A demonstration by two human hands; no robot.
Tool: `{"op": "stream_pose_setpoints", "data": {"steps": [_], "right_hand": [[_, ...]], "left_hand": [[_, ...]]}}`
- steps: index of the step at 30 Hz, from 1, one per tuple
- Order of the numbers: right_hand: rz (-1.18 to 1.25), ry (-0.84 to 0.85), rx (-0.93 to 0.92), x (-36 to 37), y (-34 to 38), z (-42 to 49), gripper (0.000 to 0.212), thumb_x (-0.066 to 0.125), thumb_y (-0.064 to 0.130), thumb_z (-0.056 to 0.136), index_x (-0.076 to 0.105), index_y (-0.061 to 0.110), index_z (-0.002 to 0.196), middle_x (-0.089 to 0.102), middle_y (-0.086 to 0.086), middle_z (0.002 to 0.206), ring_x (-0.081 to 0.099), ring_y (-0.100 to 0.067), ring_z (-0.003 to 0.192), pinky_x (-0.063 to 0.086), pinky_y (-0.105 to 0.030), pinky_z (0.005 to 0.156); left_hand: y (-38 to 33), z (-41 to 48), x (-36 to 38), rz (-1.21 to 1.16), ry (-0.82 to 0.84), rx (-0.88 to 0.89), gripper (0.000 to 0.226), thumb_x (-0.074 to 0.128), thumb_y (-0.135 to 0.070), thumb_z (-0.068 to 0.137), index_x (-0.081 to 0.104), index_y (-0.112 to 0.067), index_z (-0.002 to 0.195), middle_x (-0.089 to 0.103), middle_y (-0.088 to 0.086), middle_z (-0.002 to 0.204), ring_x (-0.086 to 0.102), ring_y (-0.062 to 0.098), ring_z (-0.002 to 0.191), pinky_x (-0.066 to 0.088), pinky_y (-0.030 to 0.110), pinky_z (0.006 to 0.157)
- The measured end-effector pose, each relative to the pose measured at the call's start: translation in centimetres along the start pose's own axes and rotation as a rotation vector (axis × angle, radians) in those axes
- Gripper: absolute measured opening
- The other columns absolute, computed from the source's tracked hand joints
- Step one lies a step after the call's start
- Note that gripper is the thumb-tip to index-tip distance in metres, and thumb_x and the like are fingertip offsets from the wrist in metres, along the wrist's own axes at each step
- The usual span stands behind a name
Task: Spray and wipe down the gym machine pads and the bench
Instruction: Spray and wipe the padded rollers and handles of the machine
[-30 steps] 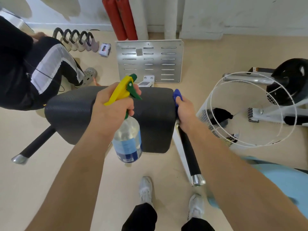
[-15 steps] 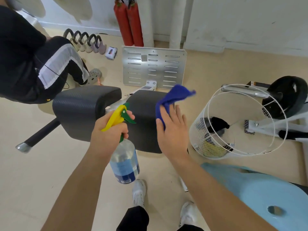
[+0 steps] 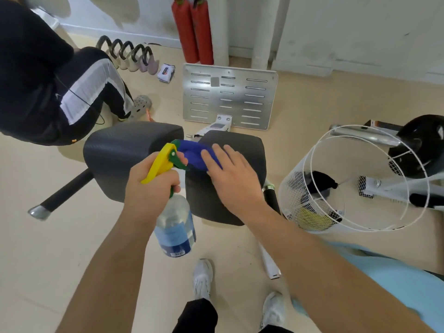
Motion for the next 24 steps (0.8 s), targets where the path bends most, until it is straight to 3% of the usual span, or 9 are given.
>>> {"op": "stream_pose_setpoints", "data": {"steps": [3,5,9,12,14,16,18,21,24], "right_hand": [[-0.062,-0.021,0.095,-0.4,-3.6,-4.7,0.067,0.06,0.017,0.097,0.028,0.017,0.156,0.032,-0.014,0.16,0.027,-0.038,0.148,0.03,-0.05,0.118],[-0.092,-0.037,0.103,-0.3,-4.7,-7.8,0.067,0.05,0.007,0.095,0.026,0.014,0.157,0.025,-0.016,0.163,0.02,-0.041,0.15,0.028,-0.052,0.118],[-0.227,0.084,-0.245,1.8,-5.0,-12.2,0.056,0.038,0.008,0.098,0.036,0.012,0.154,0.022,-0.016,0.164,0.02,-0.042,0.15,0.029,-0.054,0.119],[-0.306,0.153,-0.479,1.8,-5.9,-11.7,0.051,0.028,0.012,0.1,0.046,0.013,0.148,0.027,-0.011,0.163,0.026,-0.039,0.149,0.028,-0.053,0.117],[-0.277,0.088,-0.478,0.3,-6.5,-11.3,0.049,0.034,0.009,0.098,0.053,0.014,0.143,0.033,-0.011,0.161,0.032,-0.038,0.147,0.037,-0.053,0.112],[0.013,-0.014,-0.184,-1.7,-7.0,-11.6,0.043,0.043,0.011,0.097,0.057,0.019,0.137,0.045,0.0,0.153,0.043,-0.025,0.141,0.048,-0.046,0.104],[0.395,-0.162,0.255,-4.1,-6.9,-11.6,0.038,0.046,0.02,0.099,0.057,0.027,0.136,0.046,0.016,0.141,0.045,0.001,0.128,0.045,-0.032,0.104],[0.768,-0.36,0.682,-4.0,-7.0,-10.3,0.059,0.049,0.008,0.093,0.046,0.032,0.147,0.044,0.005,0.146,0.047,-0.007,0.128,0.04,-0.029,0.108],[1.166,-0.3,0.884,-1.9,-5.2,-7.8,0.066,0.042,0.011,0.092,0.037,0.042,0.15,0.053,0.009,0.139,0.054,-0.011,0.124,0.044,-0.041,0.109]], "left_hand": [[-0.1,-0.7,1.3,-0.032,0.078,0.069,0.029,0.055,0.006,0.083,0.073,-0.013,0.095,0.065,0.016,0.085,0.056,0.007,0.065,0.052,0.024,0.062],[0.2,-1.5,1.9,-0.074,0.106,0.069,0.035,0.053,0.009,0.083,0.074,-0.016,0.096,0.066,0.014,0.086,0.054,0.004,0.06,0.051,0.022,0.058],[1.4,-3.3,3.0,-0.19,0.137,0.032,0.037,0.05,0.013,0.081,0.074,-0.011,0.097,0.066,0.016,0.084,0.051,0.008,0.059,0.048,0.029,0.059],[2.7,-4.3,3.4,-0.197,0.123,0.004,0.037,0.049,0.014,0.082,0.074,-0.007,0.098,0.062,0.002,0.069,0.049,0.006,0.054,0.047,0.023,0.054],[3.5,-4.6,3.6,-0.155,0.099,-0.015,0.033,0.05,0.011,0.085,0.074,-0.008,0.098,0.059,0.002,0.067,0.051,0.005,0.052,0.046,0.019,0.053],[4.3,-4.9,3.8,-0.107,0.071,-0.028,0.028,0.053,0.007,0.088,0.073,-0.009,0.098,0.057,0.005,0.067,0.054,0.006,0.053,0.046,0.016,0.052],[5.0,-5.3,4.0,-0.077,0.056,-0.029,0.024,0.054,0.006,0.089,0.071,-0.009,0.096,0.059,0.008,0.071,0.057,0.004,0.055,0.046,0.011,0.05],[5.7,-5.6,4.5,-0.091,0.093,-0.017,0.028,0.054,0.007,0.087,0.072,-0.011,0.098,0.067,0.016,0.086,0.056,0.003,0.057,0.048,0.013,0.055],[6.0,-5.9,5.0,-0.109,0.137,0.001,0.038,0.053,0.011,0.082,0.074,-0.017,0.096,0.069,0.013,0.091,0.056,0.005,0.059,0.051,0.017,0.058]]}}
Point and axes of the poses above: each hand's wrist, its own z-axis towards the middle knuckle, its own x-axis out of the palm, y = z × x, the point moved 1 cm from there along z, towards the middle knuckle
